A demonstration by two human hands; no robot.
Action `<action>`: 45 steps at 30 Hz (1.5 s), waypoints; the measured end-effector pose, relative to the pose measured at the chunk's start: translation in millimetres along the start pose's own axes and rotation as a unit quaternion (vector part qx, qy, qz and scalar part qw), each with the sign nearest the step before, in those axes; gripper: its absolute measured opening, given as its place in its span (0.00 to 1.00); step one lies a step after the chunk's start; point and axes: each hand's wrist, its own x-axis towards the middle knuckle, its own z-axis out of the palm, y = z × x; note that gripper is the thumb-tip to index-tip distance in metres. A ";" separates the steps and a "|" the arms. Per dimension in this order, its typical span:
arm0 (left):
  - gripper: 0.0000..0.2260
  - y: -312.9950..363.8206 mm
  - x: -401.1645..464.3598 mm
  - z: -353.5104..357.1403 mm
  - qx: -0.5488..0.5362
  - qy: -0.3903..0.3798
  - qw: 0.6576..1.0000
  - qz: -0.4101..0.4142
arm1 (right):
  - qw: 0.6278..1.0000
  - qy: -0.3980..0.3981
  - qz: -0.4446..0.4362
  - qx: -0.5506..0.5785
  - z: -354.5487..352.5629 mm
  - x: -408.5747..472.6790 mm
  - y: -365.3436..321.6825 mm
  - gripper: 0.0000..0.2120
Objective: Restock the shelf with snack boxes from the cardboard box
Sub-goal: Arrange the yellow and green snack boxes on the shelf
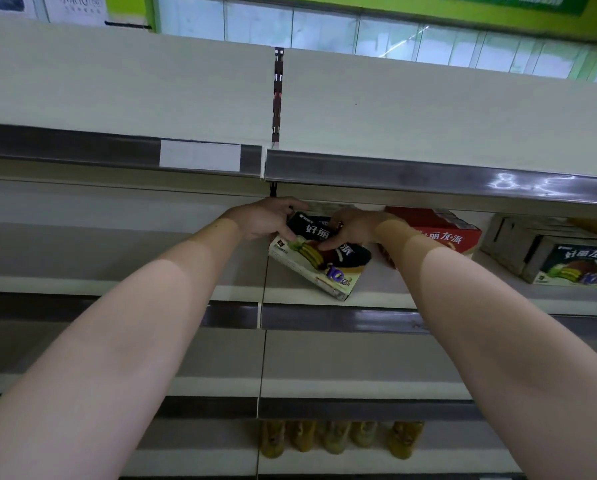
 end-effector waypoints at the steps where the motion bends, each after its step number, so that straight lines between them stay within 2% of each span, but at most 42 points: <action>1: 0.31 0.3 1.5 1.5 0.028 0.009 1.000 0.004 | 0.999 0.024 -0.006 -0.027 -1.8 -1.7 -2.1 0.29; 6: 0.22 0.8 11.6 12.0 0.135 0.044 0.990 0.028 | 0.991 0.097 -0.040 -0.081 -2.2 5.3 -3.2 0.29; 9: 0.22 4.3 16.6 19.0 0.285 0.085 0.953 0.059 | 0.982 0.147 -0.057 -0.106 3.1 6.7 0.8 0.30; 12: 0.21 9.5 15.7 22.2 0.378 0.124 0.914 0.078 | 0.963 0.205 -0.082 -0.152 11.3 8.6 2.9 0.30; 14: 0.20 9.0 16.7 22.7 0.395 0.140 0.904 0.086 | 0.954 0.235 -0.086 -0.168 17.0 11.8 2.5 0.33; 18: 0.21 1.4 20.6 25.7 0.369 0.147 0.913 0.095 | 0.941 0.267 -0.068 -0.195 23.6 18.5 4.0 0.35; 27: 0.26 -4.7 30.0 34.6 0.359 0.168 0.916 0.062 | 0.936 0.284 -0.033 -0.205 29.1 31.7 8.7 0.41; 29: 0.27 -2.7 26.9 37.7 0.392 0.178 0.901 0.055 | 0.935 0.292 -0.035 -0.199 32.3 31.3 10.0 0.41; 31: 0.28 -0.4 23.2 40.8 0.458 0.195 0.866 0.055 | 0.931 0.298 -0.032 -0.208 34.2 28.1 12.1 0.39; 33: 0.29 3.7 19.5 44.6 0.500 0.217 0.834 0.081 | 0.927 0.302 -0.016 -0.222 34.4 22.4 15.8 0.40; 35: 0.26 11.5 17.3 52.7 0.516 0.217 0.820 0.115 | 0.925 0.315 -0.004 -0.214 33.5 14.1 22.8 0.40; 38: 0.10 24.7 19.0 73.4 0.523 0.155 0.829 0.123 | 0.929 0.332 -0.004 -0.162 34.3 0.7 38.1 0.33; 40: 0.04 36.5 23.9 89.8 0.508 0.118 0.847 0.104 | 0.941 0.325 0.000 -0.096 33.4 -12.0 52.4 0.28; 43: 0.01 58.4 39.2 120.3 0.469 0.079 0.874 0.103 | 0.946 0.312 0.013 -0.082 31.1 -42.8 82.2 0.22; 45: 0.05 76.4 45.7 150.0 0.460 0.036 0.880 0.110 | 0.941 0.325 0.026 -0.091 31.6 -69.5 107.8 0.20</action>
